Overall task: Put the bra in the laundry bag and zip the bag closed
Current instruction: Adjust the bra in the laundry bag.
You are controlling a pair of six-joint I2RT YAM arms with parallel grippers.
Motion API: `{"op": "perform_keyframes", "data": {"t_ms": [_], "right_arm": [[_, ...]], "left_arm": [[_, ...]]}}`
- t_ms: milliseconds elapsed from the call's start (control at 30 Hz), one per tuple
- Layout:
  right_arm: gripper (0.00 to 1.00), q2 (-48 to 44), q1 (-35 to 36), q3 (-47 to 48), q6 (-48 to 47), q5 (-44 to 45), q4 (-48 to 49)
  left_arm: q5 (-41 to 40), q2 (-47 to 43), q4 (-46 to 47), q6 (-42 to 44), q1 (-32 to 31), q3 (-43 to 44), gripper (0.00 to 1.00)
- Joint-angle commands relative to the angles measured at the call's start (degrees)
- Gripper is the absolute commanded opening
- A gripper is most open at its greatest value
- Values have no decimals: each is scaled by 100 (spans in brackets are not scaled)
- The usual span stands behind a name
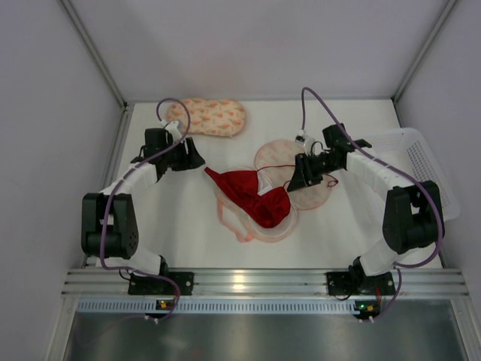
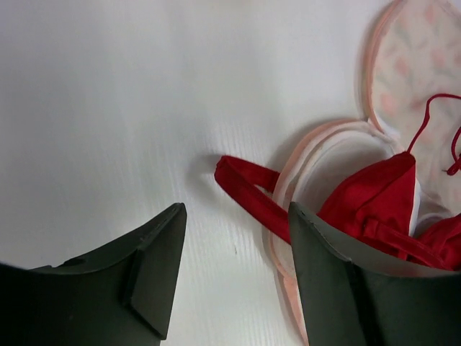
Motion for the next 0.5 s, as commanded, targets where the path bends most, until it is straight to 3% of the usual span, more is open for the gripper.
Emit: {"op": "perform_keyframes", "data": {"t_ms": [0, 233, 467], "right_arm": [[38, 3, -83, 145, -64, -184, -16], [39, 12, -83, 198, -82, -132, -68], [38, 56, -110, 259, -126, -105, -139]], "left_arm": [[33, 501, -73, -273, -13, 577, 64], [-1, 1573, -240, -344, -215, 1360, 61], [-54, 1724, -406, -292, -391, 1080, 55]]}}
